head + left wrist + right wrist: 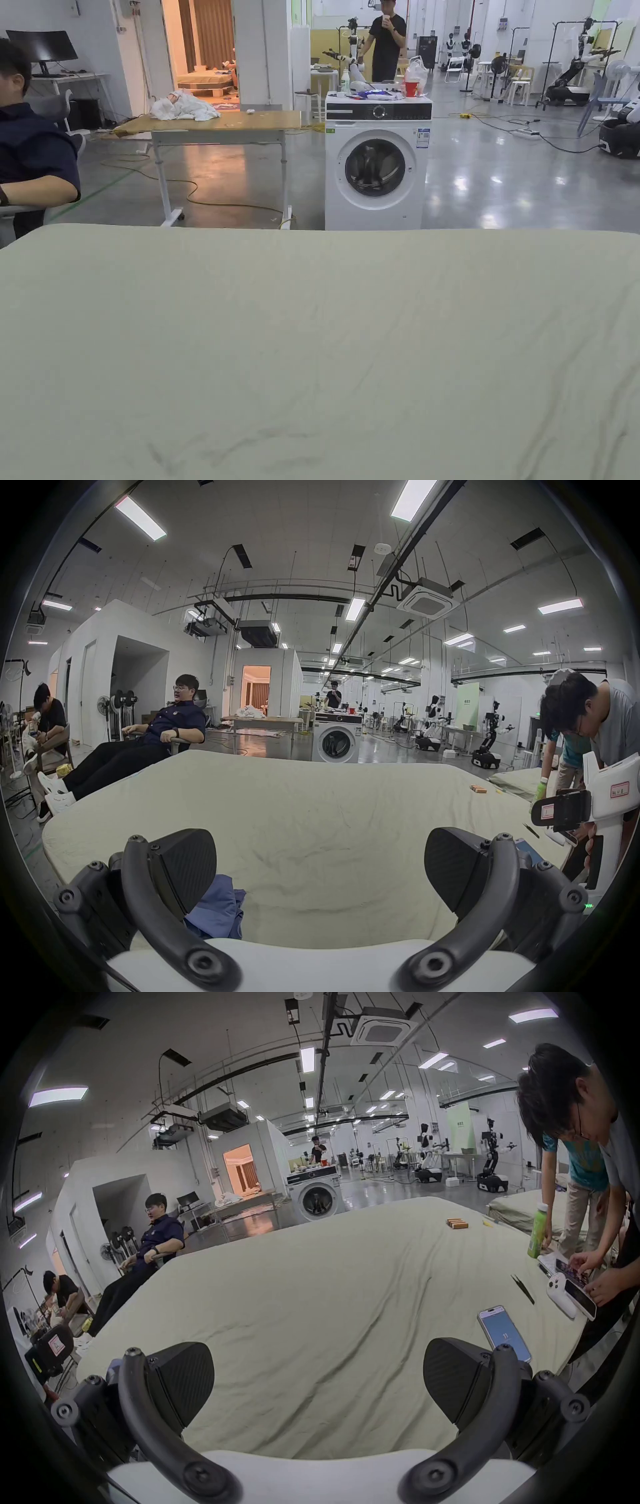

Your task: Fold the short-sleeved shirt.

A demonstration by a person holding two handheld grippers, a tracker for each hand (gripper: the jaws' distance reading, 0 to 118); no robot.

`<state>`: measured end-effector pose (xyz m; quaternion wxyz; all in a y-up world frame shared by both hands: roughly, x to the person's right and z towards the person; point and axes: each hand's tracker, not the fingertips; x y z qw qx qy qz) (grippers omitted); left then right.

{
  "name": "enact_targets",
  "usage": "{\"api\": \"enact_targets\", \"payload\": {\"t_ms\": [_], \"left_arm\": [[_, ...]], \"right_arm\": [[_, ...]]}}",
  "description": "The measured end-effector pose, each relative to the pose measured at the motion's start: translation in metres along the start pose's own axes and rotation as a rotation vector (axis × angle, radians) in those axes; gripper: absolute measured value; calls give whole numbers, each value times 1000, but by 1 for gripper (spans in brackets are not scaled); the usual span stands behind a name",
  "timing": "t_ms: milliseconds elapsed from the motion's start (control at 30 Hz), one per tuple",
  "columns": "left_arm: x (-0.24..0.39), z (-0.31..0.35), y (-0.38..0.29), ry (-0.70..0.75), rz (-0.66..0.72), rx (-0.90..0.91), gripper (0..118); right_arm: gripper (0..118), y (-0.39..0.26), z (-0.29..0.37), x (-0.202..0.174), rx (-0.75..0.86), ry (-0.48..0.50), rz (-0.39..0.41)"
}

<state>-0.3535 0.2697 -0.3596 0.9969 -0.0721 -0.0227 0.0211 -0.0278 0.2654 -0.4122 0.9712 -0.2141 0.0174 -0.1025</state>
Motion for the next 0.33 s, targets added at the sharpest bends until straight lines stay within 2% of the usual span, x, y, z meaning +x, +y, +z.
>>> {"api": "enact_targets", "payload": {"t_ms": [100, 267, 333], "left_arm": [[1, 0, 1, 0, -12, 2, 118], [0, 0, 2, 1, 3, 4, 118], [-1, 0, 1, -1, 9, 1, 118]], "right_arm": [[118, -1, -2, 2, 22, -24, 22], [118, -3, -9, 12, 19, -57, -10], [118, -6, -11, 12, 15, -104, -6]]}}
